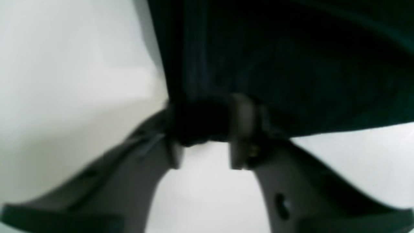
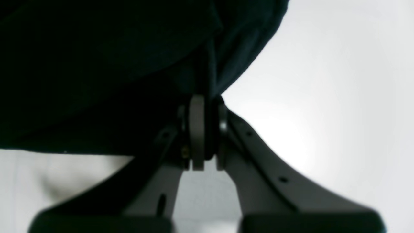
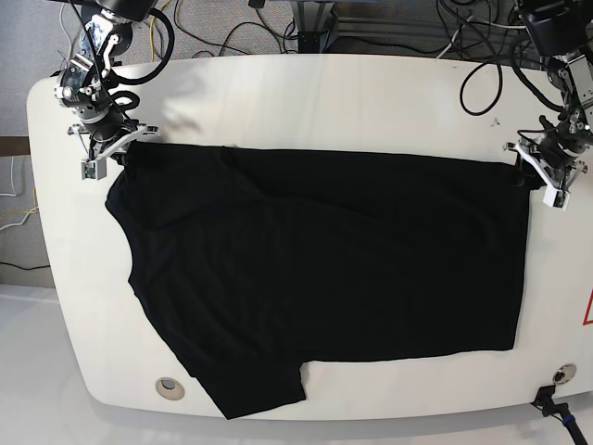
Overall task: Fold the T-shirt properly
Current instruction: 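Drag the held shoulder edge toward the robot with both grippers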
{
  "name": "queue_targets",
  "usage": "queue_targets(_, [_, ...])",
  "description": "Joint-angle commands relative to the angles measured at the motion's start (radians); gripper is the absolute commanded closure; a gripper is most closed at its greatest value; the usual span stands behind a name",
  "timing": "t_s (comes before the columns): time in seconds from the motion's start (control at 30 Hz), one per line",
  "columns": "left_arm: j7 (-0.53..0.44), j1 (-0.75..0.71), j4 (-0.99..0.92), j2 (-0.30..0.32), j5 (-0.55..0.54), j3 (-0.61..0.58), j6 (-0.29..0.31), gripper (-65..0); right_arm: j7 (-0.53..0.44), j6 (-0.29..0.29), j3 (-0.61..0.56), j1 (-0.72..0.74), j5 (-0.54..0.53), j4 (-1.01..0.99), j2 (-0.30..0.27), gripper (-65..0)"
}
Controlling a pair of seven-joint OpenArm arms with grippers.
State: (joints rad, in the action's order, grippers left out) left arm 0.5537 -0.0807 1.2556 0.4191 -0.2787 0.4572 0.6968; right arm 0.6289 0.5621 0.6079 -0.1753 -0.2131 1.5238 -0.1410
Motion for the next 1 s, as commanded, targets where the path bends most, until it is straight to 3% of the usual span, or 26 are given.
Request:
queue_targets(0.0, [-0.019,0.011,0.014,0.019,-0.014,0.005,0.001,-11.0,0.004,0.017,0.002,0.003,0.001,0.019,-0.007,0.0])
queue_targets(0.07, [-0.019,0.011,0.014,0.019,-0.014,0.005,0.001,-6.3,0.006,0.039,0.002,-0.008,-0.001,0.044,-0.007,0.0])
queue_targets(0.3, [-0.017,0.008,0.014,0.019,-0.014,0.005,0.001,-5.8,0.006,0.04,0.002,-0.025,0.004,0.082,0.024,0.0])
queue_targets(0.4, [-0.016,-0.006,0.014,0.019,-0.014,0.005,0.001,0.0,0.006,0.04,0.002,-0.026,0.005,0.082,0.027,0.0])
queue_targets(0.53, [-0.014,-0.037,0.017,0.021,-0.014,0.005,0.001,0.0,0.006,0.04,0.002,-0.054,0.002,0.082,0.027,0.0])
queue_targets(0.77, [-0.014,-0.179,0.036,0.028,-0.017,0.012,0.001,0.0,0.006,0.039,0.01,-0.183,0.001,0.149,0.027,0.0])
queue_targets(0.97, [-0.014,-0.414,0.197,0.024,-0.017,0.079,0.001,0.0,0.042,0.037,0.011,-0.341,0.001,0.261,0.027,0.0])
